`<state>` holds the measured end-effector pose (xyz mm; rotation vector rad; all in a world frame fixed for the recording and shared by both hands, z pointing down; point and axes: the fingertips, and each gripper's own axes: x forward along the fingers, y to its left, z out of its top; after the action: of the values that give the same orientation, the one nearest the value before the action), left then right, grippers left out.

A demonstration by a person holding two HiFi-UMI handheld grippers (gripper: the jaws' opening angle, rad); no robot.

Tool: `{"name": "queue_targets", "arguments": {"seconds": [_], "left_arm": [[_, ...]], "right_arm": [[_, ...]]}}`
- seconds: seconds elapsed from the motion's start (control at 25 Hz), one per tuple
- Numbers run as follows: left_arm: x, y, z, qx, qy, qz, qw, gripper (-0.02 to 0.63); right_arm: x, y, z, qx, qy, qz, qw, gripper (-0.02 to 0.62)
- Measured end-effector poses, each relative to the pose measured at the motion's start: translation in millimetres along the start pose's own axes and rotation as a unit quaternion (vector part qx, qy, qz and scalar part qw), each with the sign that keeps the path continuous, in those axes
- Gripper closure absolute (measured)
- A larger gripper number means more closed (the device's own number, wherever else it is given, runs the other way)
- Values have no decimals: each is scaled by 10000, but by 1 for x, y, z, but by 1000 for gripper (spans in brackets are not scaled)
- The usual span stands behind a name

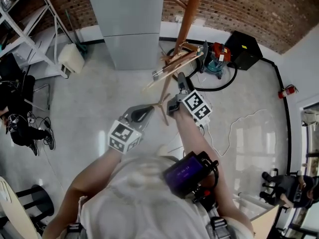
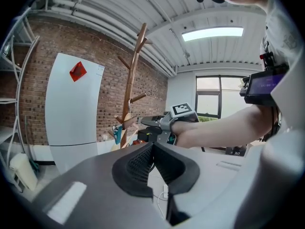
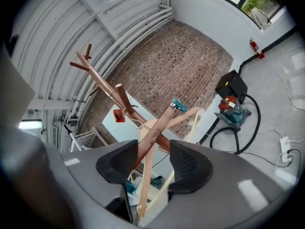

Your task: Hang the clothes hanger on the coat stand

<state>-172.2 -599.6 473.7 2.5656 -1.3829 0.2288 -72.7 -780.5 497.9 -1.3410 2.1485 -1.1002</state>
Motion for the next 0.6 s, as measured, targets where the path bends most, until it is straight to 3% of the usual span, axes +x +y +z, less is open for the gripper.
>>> {"name": "queue_targets", "arguments": {"seconds": [0.28,0.4,0.6], "left_arm": [[4,-5,3,-75,-82,-190,9998,604],[4,-5,1,-96,-90,-254,9996,604],[-2,-9,-12,-158,-50,-379,9991,604]], "right_arm": [[-47,5,5,-878,295,-117,9956,513],[-67,12,7,-1176,348,67,9924,573],[-110,8,5,-1483,439,362,9873,583]]}}
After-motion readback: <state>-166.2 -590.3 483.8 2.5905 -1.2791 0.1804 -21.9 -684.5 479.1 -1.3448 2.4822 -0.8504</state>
